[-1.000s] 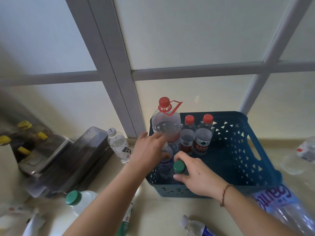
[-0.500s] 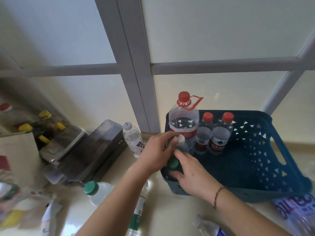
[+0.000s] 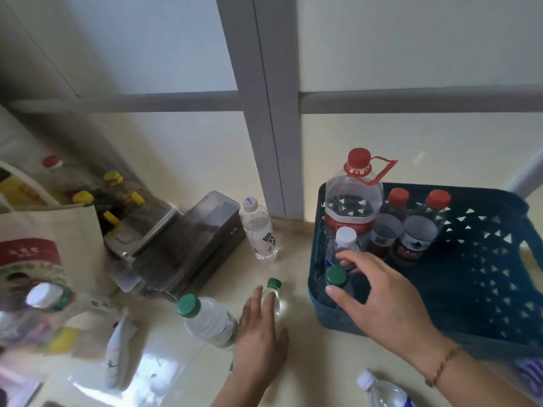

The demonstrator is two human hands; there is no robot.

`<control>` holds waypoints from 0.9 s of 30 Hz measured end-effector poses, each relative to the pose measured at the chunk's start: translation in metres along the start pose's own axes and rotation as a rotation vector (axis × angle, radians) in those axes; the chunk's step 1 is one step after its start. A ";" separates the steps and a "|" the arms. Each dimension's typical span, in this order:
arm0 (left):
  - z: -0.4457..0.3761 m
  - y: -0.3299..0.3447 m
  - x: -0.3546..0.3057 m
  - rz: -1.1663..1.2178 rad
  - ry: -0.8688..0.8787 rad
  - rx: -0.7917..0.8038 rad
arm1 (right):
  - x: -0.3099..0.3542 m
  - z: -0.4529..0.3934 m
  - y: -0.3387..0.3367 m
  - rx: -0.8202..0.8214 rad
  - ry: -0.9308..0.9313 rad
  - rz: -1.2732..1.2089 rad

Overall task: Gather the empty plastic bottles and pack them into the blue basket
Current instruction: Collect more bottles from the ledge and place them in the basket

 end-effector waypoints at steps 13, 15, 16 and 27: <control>-0.005 -0.001 0.005 0.023 -0.006 -0.116 | 0.003 0.008 -0.019 -0.209 -0.171 -0.146; 0.003 -0.019 0.000 0.096 0.039 -0.209 | 0.005 0.009 -0.028 -0.285 -0.223 -0.158; 0.008 -0.031 -0.004 0.133 0.063 -0.285 | 0.009 0.009 -0.033 -0.324 -0.258 -0.167; 0.028 -0.176 -0.112 0.435 0.520 -0.753 | 0.079 0.013 -0.013 0.246 -0.099 -0.630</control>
Point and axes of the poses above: each hand's wrist, its own z-axis away from the middle knuckle, its own y-axis out of the palm, x = y × z, the point moved 6 cm from there along -z, towards the middle knuckle, and after that the axes turned 12 degrees about -x, right-handed, at the moved point
